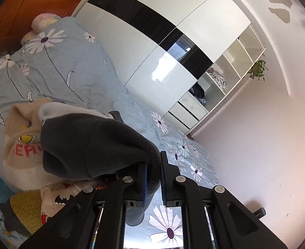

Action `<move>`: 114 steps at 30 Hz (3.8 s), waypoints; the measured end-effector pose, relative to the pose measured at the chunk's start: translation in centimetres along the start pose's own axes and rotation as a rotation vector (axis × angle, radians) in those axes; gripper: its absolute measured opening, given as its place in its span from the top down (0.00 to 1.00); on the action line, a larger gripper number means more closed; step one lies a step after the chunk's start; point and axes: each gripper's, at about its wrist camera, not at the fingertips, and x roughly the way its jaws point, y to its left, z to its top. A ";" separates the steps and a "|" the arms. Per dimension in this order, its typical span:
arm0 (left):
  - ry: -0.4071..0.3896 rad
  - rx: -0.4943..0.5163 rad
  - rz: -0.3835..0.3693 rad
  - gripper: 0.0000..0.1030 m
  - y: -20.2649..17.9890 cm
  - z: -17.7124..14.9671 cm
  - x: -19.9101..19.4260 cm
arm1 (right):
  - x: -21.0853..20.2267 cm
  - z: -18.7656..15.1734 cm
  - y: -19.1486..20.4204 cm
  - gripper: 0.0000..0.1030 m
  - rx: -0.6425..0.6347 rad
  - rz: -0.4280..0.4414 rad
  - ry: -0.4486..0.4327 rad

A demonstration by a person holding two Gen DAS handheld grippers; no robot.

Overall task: Fold clothes
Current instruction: 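Lift the dark grey jacket off the pile with the right gripper, then grasp the jacket's white-striped sleeve with the left gripper while the right gripper holds the jacket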

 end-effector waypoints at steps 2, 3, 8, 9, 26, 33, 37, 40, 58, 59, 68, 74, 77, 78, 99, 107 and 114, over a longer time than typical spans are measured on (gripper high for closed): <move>-0.018 0.014 -0.011 0.00 -0.2 0.0 -0.8 | -1.5 0.5 -1.2 0.91 0.022 0.005 -0.026; -0.026 0.021 -0.016 0.00 -0.4 0.0 -1.2 | -2.2 0.7 -1.7 0.91 0.032 0.005 -0.040; -0.065 0.057 -0.041 0.00 -1.1 -0.1 -3.2 | -5.0 1.9 -4.9 0.91 0.084 0.012 -0.099; -0.075 0.061 -0.047 0.00 -1.2 -0.2 -3.5 | -5.4 2.0 -5.7 0.91 0.097 0.018 -0.109; -0.191 0.121 -0.106 0.00 -3.6 -0.5 -11.3 | -22.3 2.8 -19.3 0.90 0.253 0.199 -0.468; -0.152 0.160 -0.100 0.00 -3.9 -0.9 -11.9 | -19.9 0.5 -18.9 0.90 0.272 0.302 -0.369; -0.113 0.172 -0.097 0.00 -3.9 -1.3 -11.7 | -11.9 -4.8 -15.7 0.90 0.264 0.395 -0.080; -0.083 0.181 -0.094 0.00 -3.9 -1.5 -11.6 | -5.4 -11.3 -11.7 0.90 0.240 0.439 0.169; 0.311 0.162 -0.025 0.01 -6.5 -5.9 -2.8 | 1.3 -26.8 -10.5 0.88 0.340 0.527 0.418; 0.307 0.166 -0.023 0.01 -6.6 -5.8 -2.9 | 1.2 -27.1 -10.3 0.88 0.333 0.530 0.417; 0.228 0.743 0.016 0.01 -15.5 -7.7 -2.8 | 1.0 -26.7 -11.4 0.88 0.408 0.619 0.402; 0.155 1.061 0.108 0.01 -18.3 -9.2 -1.0 | 0.4 -25.9 -11.3 0.88 0.389 0.640 0.378; 0.128 1.161 0.143 0.02 -19.0 -9.6 -0.2 | 0.2 -26.0 -11.3 0.88 0.392 0.653 0.378; 0.122 1.191 0.141 0.03 -19.2 -9.9 -0.2 | 0.2 -26.0 -11.3 0.88 0.391 0.656 0.377; -0.086 0.807 0.074 0.95 -17.4 -0.8 -8.7 | -7.7 -17.8 -10.4 0.88 0.304 0.770 0.145; -0.342 0.629 0.093 0.96 -13.6 5.9 -20.6 | -14.1 -13.6 -9.8 0.88 0.290 0.889 -0.021; -0.548 0.587 0.145 0.96 -10.0 7.5 -32.7 | -21.6 -10.5 -9.5 0.88 0.241 1.032 -0.186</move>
